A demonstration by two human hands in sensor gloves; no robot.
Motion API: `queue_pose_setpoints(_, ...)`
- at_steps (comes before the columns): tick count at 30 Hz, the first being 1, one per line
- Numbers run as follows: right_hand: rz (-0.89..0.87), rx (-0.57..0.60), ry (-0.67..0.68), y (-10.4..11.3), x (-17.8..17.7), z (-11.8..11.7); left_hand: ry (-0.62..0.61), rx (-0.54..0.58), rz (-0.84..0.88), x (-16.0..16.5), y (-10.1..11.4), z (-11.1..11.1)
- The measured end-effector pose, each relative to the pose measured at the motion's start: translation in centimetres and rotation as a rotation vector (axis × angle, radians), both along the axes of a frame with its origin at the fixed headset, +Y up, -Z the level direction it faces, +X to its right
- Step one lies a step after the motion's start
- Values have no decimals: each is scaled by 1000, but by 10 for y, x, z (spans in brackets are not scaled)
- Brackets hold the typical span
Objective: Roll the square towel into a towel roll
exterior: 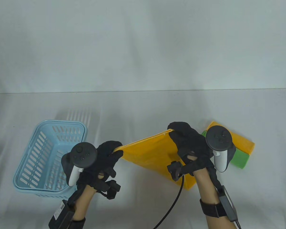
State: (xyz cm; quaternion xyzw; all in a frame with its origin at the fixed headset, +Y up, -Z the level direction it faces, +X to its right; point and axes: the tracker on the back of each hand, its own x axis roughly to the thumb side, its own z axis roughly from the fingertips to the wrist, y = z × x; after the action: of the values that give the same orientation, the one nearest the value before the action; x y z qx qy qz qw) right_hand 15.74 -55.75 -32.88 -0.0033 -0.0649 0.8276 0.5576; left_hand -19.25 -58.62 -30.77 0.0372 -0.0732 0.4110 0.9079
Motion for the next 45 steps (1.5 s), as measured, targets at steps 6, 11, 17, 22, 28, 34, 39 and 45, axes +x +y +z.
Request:
queue_pose_setpoints(6, 66, 38, 7, 45, 9, 7, -16, 43, -40, 5, 62, -10)
queue_pose_setpoints(11, 98, 56, 19, 70, 13, 18, -33, 67, -73, 7, 93, -9)
queue_pose_setpoints(17, 104, 80, 36, 89, 17, 38, -64, 124, -90, 8, 117, 9)
queue_pose_setpoints(22, 117, 124, 32, 106, 22, 49, -115, 182, -94, 12, 135, 23)
queue_pose_setpoints(28, 144, 107, -8, 119, 25, 29, -93, 170, -112, 19, 150, 4)
queue_pose_setpoints(34, 231, -56, -99, 80, 18, -39, 11, -50, -190, 28, 110, -70)
queue_pose_setpoints(39, 175, -8, -217, 93, 21, -69, 73, -33, -133, 33, 117, -100)
queue_pose_setpoints(45, 168, 71, -251, 117, 21, -72, 88, 55, -187, 40, 144, -98)
